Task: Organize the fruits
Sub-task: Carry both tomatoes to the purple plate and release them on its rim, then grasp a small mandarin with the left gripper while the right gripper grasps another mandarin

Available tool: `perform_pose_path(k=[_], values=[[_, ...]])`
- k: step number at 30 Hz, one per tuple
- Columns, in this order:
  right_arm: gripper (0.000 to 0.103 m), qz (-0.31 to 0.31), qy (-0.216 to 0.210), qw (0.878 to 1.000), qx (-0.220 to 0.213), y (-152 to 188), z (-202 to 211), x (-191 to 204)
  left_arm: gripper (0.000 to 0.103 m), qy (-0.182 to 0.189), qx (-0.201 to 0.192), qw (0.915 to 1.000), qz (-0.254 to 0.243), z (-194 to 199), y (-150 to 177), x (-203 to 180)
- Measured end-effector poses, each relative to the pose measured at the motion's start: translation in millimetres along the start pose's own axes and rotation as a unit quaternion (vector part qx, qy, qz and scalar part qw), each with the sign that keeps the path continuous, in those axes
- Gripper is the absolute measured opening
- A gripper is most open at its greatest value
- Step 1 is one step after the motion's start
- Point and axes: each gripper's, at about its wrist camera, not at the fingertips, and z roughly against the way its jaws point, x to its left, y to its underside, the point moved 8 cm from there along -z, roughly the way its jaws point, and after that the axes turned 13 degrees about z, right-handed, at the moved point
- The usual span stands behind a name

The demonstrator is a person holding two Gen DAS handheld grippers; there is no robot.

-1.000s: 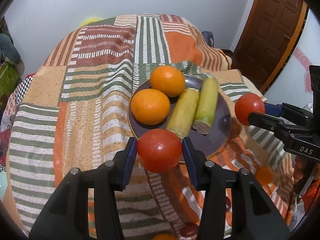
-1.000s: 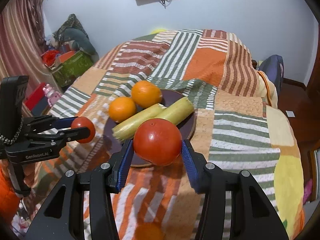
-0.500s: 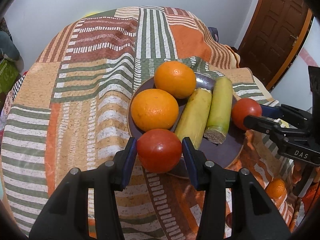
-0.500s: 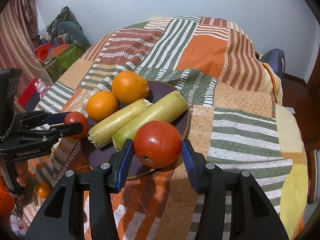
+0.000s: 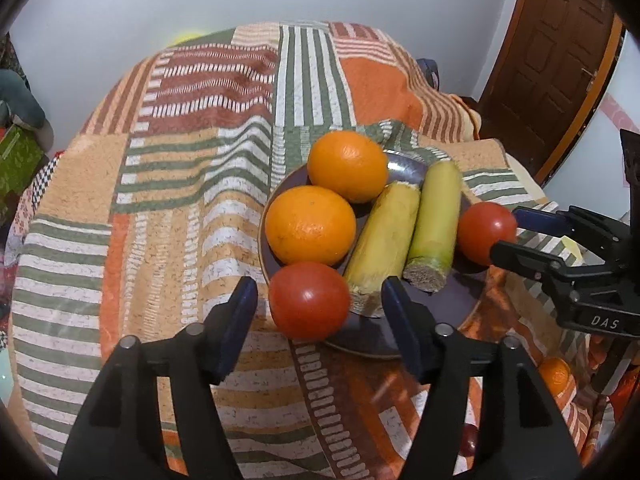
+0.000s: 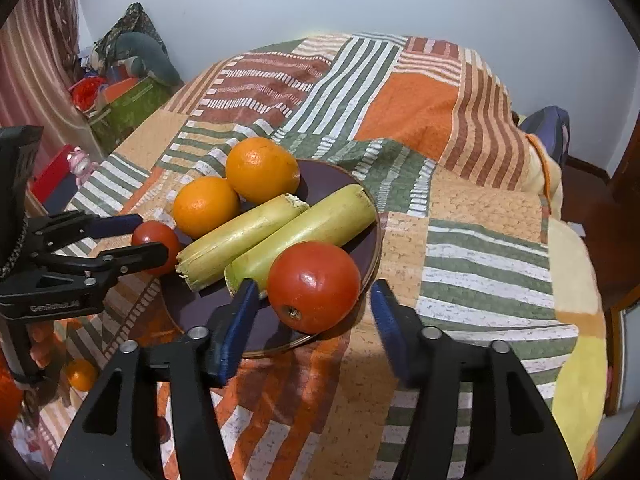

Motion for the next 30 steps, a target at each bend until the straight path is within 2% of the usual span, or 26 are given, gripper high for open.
perform_pose_path(k=[3, 15, 24, 30], values=[[0.066, -0.005, -0.001, 1.0, -0.006, 0, 9, 2, 0.065, 0.006, -0.004, 1.0, -0.002, 12, 1, -3], [0.067, -0.006, 0.009, 0.999, -0.034, 8, 59, 18, 0.068, 0.01, -0.029, 0.9995, 0.008, 72, 20, 4], [0.07, -0.011, 0.016, 0.999, -0.026, 37, 82, 35, 0.068, -0.001, -0.024, 0.9997, -0.008, 105, 56, 15], [0.07, -0.024, 0.01, 1.0, -0.013, 60, 84, 47, 0.068, 0.001, -0.004, 0.9999, -0.009, 111, 88, 21]])
